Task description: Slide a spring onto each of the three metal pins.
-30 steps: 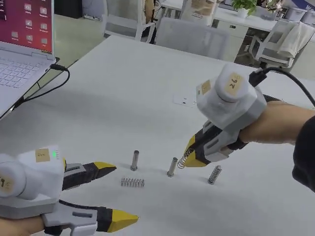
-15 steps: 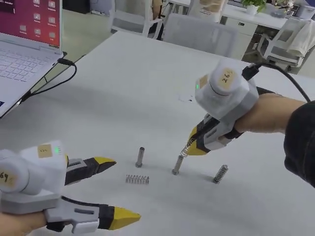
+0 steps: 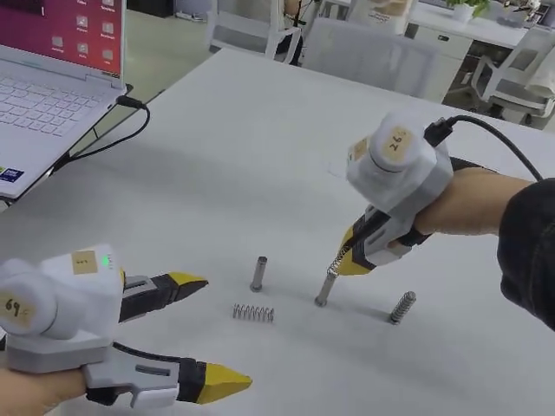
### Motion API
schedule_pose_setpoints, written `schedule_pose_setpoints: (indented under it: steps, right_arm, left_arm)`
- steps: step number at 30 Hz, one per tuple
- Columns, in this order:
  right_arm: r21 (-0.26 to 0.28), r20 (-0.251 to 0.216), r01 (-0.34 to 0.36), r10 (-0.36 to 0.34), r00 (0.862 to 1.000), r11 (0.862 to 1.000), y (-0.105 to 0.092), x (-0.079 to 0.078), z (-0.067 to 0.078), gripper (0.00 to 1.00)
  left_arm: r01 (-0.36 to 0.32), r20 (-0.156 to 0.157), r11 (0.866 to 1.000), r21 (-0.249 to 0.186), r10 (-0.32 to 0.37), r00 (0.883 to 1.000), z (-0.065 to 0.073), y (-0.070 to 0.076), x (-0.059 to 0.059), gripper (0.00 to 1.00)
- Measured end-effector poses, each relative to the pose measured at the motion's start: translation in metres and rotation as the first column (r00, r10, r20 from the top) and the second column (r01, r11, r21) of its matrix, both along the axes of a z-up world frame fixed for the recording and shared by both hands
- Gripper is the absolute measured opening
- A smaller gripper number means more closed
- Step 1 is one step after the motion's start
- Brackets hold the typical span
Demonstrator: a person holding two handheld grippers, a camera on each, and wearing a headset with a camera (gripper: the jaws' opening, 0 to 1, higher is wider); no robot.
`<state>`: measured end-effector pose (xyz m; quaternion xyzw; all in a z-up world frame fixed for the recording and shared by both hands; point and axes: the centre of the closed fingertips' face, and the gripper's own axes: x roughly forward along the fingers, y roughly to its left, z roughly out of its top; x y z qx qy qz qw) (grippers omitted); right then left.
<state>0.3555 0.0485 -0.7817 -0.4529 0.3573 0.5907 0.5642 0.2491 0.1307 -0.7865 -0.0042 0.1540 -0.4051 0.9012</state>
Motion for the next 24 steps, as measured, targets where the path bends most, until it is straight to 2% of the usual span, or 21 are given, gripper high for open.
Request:
schedule_pose_setpoints:
  steps: [12,17,18,24]
  right_arm:
    - [-0.021,-0.021,0.000,-0.001,1.000,1.000,-0.001,-0.001,-0.010,0.09]
    - [-0.029,-0.033,0.004,-0.005,0.999,1.000,0.000,0.000,-0.018,0.09]
    - [-0.016,-0.035,0.006,-0.006,0.999,1.000,0.003,0.000,-0.018,0.09]
    - [-0.042,-0.046,0.005,-0.007,0.999,0.999,0.001,-0.004,-0.031,0.09]
  left_arm:
    - [0.000,-0.008,1.000,0.000,0.000,1.000,-0.003,0.001,-0.001,0.75]
    - [0.001,-0.010,1.000,0.000,-0.001,1.000,-0.003,0.001,-0.001,0.74]
    - [0.001,-0.011,1.000,0.000,-0.001,1.000,-0.004,0.002,-0.001,0.74]
    - [0.002,-0.012,1.000,-0.001,-0.002,1.000,-0.004,0.001,-0.001,0.73]
